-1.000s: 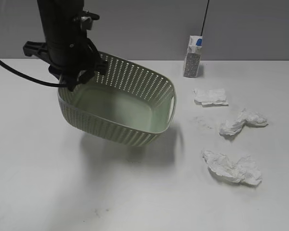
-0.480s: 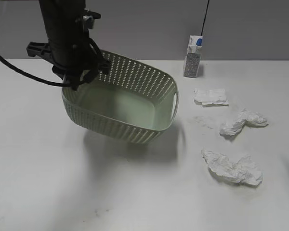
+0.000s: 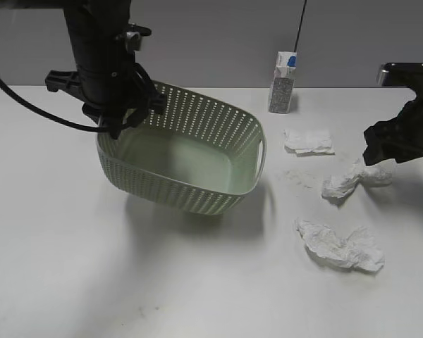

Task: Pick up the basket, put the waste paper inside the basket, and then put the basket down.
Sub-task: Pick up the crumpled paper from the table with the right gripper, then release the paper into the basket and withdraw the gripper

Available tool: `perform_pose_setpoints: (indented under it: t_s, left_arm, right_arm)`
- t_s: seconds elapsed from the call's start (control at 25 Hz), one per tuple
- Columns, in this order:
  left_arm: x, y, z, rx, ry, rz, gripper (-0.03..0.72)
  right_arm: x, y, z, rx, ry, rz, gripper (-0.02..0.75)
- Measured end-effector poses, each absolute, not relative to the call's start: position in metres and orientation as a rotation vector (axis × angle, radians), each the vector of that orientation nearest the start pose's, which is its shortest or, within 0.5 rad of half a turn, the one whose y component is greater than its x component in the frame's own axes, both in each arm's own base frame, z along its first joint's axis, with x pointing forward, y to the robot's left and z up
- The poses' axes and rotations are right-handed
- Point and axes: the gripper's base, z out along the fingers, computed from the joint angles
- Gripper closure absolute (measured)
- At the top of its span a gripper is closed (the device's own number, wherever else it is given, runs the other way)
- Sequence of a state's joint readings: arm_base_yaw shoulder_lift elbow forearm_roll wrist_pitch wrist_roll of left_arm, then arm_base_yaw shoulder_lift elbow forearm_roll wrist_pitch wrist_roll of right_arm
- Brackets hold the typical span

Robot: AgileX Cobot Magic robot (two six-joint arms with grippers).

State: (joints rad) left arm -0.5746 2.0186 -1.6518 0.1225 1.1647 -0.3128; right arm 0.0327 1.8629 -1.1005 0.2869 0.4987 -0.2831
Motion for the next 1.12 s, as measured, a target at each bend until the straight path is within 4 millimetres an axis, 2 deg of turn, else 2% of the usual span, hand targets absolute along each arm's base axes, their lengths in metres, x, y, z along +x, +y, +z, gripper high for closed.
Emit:
perform_pose_setpoints:
  t_s: [0.16, 0.32, 0.48, 0.52, 0.6, 0.68, 0.76, 0.84, 0.92, 0.96, 1.04, 1.12]
  left_arm:
    - [0.354, -0.217, 0.223, 0.449, 2.943, 0.073, 0.688]
    - [0.354, -0.218, 0.223, 0.447, 2.944, 0.071, 0.688]
    - [0.354, -0.218, 0.223, 0.445, 2.947, 0.066, 0.688]
    - [0.354, -0.218, 0.223, 0.445, 2.947, 0.064, 0.688]
    - [0.354, -0.218, 0.223, 0.443, 2.949, 0.060, 0.688]
    - [0.354, -0.218, 0.223, 0.443, 2.949, 0.059, 0.688]
    - [0.354, -0.218, 0.223, 0.442, 2.952, 0.056, 0.688]
    - [0.353, -0.218, 0.223, 0.442, 2.955, 0.058, 0.688]
    - [0.353, -0.218, 0.223, 0.439, 2.960, 0.057, 0.688]
    - [0.353, -0.218, 0.223, 0.440, 2.960, 0.058, 0.688]
    - [0.353, -0.218, 0.223, 0.440, 2.960, 0.057, 0.688]
    - [0.353, -0.218, 0.223, 0.439, 2.956, 0.053, 0.688]
  right_arm:
    - [0.377, 0.023, 0.136, -0.141, 2.712, 0.155, 0.293]
    - [0.380, 0.022, 0.115, -0.141, 2.746, 0.148, 0.293]
    - [0.380, 0.023, 0.107, -0.139, 2.771, 0.154, 0.318]
    - [0.380, 0.023, 0.106, -0.136, 2.773, 0.157, 0.356]
    - [0.380, 0.024, 0.106, -0.123, 2.777, 0.169, 0.479]
    - [0.379, 0.025, 0.106, -0.087, 2.789, 0.201, 0.645]
    - [0.379, 0.027, 0.108, -0.056, 2.795, 0.234, 0.707]
    - [0.377, 0.029, 0.113, -0.063, 2.797, 0.265, 0.725]
    - [0.374, 0.031, 0.132, -0.074, 2.756, 0.301, 0.729]
    - [0.374, 0.033, 0.144, -0.071, 2.722, 0.324, 0.729]
    - [0.370, 0.041, 0.181, -0.101, 2.615, 0.371, 0.731]
    - [0.361, 0.057, 0.217, -0.175, 2.507, 0.410, 0.732]
